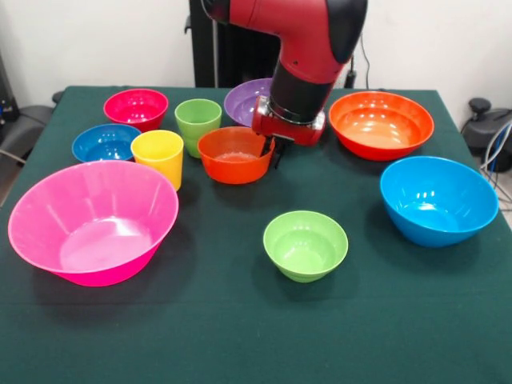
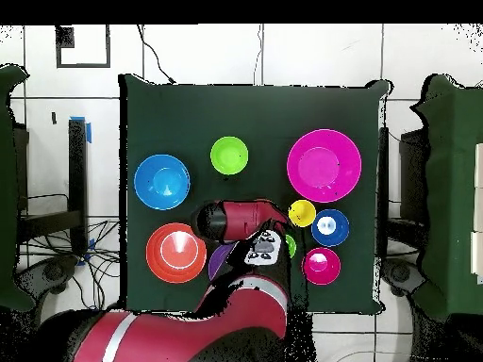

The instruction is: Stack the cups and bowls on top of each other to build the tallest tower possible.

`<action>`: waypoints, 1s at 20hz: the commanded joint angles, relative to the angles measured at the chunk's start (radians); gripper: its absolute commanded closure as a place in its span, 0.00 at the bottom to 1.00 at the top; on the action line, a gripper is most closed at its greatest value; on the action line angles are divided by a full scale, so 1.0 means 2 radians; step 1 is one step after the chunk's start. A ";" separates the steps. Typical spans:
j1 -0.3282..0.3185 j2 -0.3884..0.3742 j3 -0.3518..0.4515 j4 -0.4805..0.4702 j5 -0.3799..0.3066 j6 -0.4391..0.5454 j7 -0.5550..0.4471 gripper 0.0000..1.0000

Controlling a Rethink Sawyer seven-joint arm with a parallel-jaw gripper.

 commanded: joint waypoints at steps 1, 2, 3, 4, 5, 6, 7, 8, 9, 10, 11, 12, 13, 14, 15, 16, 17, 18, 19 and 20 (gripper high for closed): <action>-0.006 -0.049 0.044 -0.030 -0.029 0.018 -0.008 1.00; -0.009 -0.050 0.047 -0.035 -0.029 0.021 -0.012 1.00; -0.010 -0.049 0.048 -0.037 -0.029 0.018 -0.011 1.00; -0.011 -0.049 0.049 -0.040 -0.029 0.016 -0.010 1.00; -0.009 -0.048 0.048 -0.042 -0.030 0.011 -0.009 1.00; -0.006 -0.047 0.044 -0.045 -0.035 0.003 -0.008 1.00; -0.004 -0.047 0.042 -0.048 -0.037 -0.001 -0.007 1.00; -0.005 -0.048 0.044 -0.050 -0.039 -0.006 -0.008 1.00; -0.005 -0.049 0.046 -0.052 -0.042 -0.011 -0.009 1.00; -0.005 -0.052 0.047 -0.056 -0.043 -0.007 -0.012 1.00; -0.003 -0.054 0.046 -0.060 -0.045 -0.007 -0.011 1.00; -0.001 -0.056 0.045 -0.063 -0.047 -0.008 -0.010 1.00; -0.001 -0.057 0.045 -0.065 -0.047 -0.003 -0.010 1.00; 0.001 -0.058 0.045 -0.067 -0.050 -0.002 -0.011 1.00; 0.002 -0.056 0.046 -0.071 -0.049 0.001 -0.009 1.00; 0.003 -0.055 0.047 -0.074 -0.048 0.003 -0.007 1.00; 0.005 -0.052 0.047 -0.079 -0.048 0.003 -0.006 1.00; 0.009 -0.049 0.047 -0.086 -0.046 0.008 -0.003 1.00; 0.012 -0.045 0.047 -0.094 -0.043 0.012 0.000 1.00; 0.017 -0.042 0.047 -0.103 -0.037 0.020 0.005 1.00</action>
